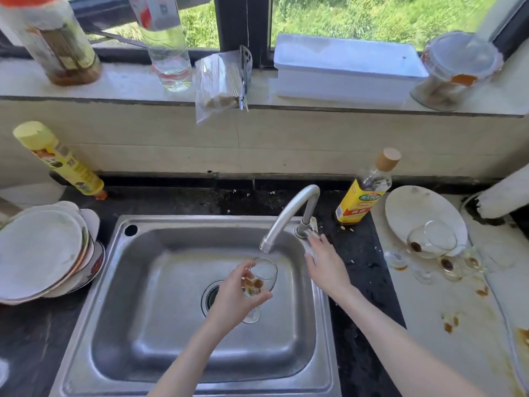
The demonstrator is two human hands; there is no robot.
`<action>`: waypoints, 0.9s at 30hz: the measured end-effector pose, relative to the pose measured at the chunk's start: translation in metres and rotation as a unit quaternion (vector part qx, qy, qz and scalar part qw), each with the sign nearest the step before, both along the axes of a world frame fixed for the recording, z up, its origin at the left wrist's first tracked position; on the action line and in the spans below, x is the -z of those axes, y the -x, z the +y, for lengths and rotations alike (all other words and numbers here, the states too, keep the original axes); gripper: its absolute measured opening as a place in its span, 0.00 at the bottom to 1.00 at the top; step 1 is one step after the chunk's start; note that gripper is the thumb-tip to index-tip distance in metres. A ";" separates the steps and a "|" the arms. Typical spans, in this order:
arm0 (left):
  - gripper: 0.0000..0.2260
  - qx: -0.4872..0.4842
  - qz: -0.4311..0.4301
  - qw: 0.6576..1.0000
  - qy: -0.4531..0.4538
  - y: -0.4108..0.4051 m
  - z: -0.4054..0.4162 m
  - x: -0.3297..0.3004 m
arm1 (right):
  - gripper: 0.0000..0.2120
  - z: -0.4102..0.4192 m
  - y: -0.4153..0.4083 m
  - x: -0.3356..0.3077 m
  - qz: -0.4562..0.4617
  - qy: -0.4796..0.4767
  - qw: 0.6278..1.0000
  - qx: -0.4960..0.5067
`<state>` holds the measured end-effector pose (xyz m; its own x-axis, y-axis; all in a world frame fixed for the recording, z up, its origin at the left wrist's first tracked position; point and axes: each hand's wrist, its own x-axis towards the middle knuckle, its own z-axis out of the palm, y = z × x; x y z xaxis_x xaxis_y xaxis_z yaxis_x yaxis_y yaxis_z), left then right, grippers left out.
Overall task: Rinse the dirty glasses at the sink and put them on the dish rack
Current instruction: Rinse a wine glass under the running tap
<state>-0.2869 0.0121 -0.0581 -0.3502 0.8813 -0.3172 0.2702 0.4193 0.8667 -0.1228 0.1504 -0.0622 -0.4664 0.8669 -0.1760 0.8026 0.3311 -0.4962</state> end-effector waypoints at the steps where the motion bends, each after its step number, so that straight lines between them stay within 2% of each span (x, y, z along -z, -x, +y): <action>1: 0.26 -0.004 -0.004 1.000 0.001 0.000 0.000 0.003 | 0.22 -0.003 0.000 0.007 -0.027 -0.031 0.999 -0.029; 3: 0.27 -0.008 -0.002 1.000 0.000 0.001 -0.001 0.006 | 0.26 -0.010 0.004 0.020 -0.107 -0.063 0.989 -0.080; 6: 0.27 -0.011 -0.001 1.000 0.004 0.003 -0.003 0.010 | 0.29 -0.017 0.011 0.030 -0.236 -0.046 0.964 -0.111; 9: 0.27 -0.013 -0.005 1.000 0.005 0.004 -0.004 0.012 | 0.30 -0.017 0.016 0.034 -0.301 -0.055 0.945 -0.119; 18: 0.28 -0.020 -0.018 1.000 0.013 0.004 -0.006 0.015 | 0.31 -0.016 0.015 0.030 -0.325 -0.027 0.936 -0.130; 27: 0.30 -0.026 -0.049 0.997 0.055 0.003 -0.008 0.018 | 0.30 -0.013 0.018 0.025 -0.274 0.032 0.956 -0.102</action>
